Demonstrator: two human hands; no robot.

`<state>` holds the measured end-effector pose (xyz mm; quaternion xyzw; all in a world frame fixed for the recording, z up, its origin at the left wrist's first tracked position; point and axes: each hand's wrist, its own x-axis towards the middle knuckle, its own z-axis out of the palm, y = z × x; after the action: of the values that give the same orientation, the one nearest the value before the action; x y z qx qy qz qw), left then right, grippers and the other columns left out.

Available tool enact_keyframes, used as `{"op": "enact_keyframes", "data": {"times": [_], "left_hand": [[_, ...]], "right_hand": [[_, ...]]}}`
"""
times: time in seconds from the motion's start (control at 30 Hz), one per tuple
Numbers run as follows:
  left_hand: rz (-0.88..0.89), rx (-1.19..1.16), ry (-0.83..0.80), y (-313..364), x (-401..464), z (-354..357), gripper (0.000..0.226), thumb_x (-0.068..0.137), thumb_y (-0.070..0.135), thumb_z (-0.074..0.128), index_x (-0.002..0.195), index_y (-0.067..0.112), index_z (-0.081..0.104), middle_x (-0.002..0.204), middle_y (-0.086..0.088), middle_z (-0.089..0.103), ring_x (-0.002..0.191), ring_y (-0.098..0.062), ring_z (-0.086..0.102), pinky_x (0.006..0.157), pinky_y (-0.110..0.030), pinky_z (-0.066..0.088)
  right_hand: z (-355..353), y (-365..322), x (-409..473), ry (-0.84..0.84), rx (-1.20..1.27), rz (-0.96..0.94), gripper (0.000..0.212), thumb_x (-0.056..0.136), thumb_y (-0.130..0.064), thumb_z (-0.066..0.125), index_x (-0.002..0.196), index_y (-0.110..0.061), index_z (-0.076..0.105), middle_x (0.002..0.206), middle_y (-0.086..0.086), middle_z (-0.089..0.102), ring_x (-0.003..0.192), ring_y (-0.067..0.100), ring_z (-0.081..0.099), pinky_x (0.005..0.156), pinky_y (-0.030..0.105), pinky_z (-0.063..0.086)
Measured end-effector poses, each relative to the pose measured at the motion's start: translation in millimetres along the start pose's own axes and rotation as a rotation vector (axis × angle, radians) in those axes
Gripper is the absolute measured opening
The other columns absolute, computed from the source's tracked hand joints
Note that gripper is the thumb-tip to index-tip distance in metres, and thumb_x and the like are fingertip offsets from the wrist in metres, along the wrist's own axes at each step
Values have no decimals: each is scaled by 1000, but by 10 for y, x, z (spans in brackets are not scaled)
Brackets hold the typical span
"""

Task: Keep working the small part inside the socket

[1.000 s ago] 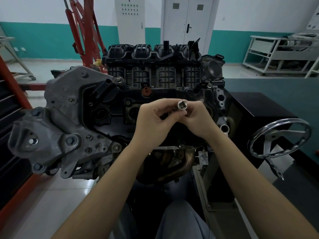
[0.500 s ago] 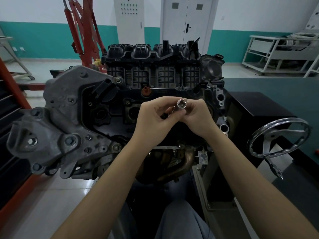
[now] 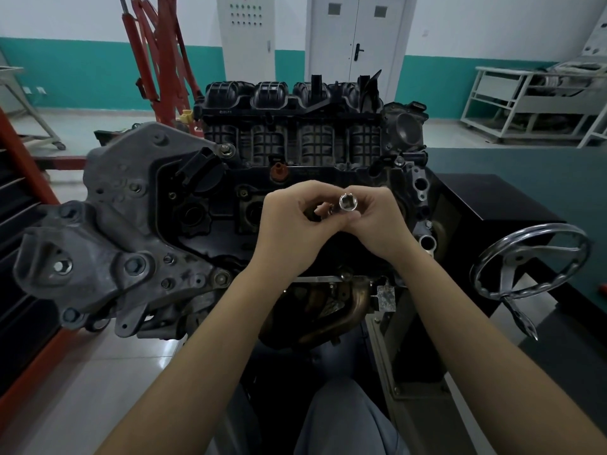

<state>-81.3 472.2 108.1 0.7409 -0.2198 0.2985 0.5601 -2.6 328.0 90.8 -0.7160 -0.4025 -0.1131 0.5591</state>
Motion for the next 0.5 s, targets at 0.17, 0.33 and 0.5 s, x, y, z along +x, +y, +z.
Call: {"op": "enact_keyframes", "data": {"times": [0.17, 0.33, 0.5], "left_hand": [[-4, -85, -62, -18, -11, 8, 24, 80, -5, 72, 99, 10, 72, 95, -5, 74, 93, -16, 71, 87, -31, 55], [-34, -199, -96, -9, -18, 9, 27, 79, -10, 71, 103, 2, 70, 97, -15, 72, 96, -26, 70, 91, -39, 55], [-11, -116, 0, 14, -15, 55, 30, 74, -5, 77, 92, 17, 71, 87, 0, 73, 85, -13, 71, 81, -27, 56]], "right_hand": [[13, -31, -10, -64, 3, 4, 20, 80, -5, 68, 95, -18, 69, 89, -13, 72, 90, 6, 69, 79, 19, 50], [5, 2, 3, -19, 8, 20, 20, 75, 7, 74, 89, -7, 72, 81, -9, 72, 81, 7, 70, 72, 17, 50], [9, -25, -9, -43, 0, 7, 16, 80, -2, 71, 93, -11, 71, 89, -5, 73, 87, 10, 69, 78, 21, 51]]}}
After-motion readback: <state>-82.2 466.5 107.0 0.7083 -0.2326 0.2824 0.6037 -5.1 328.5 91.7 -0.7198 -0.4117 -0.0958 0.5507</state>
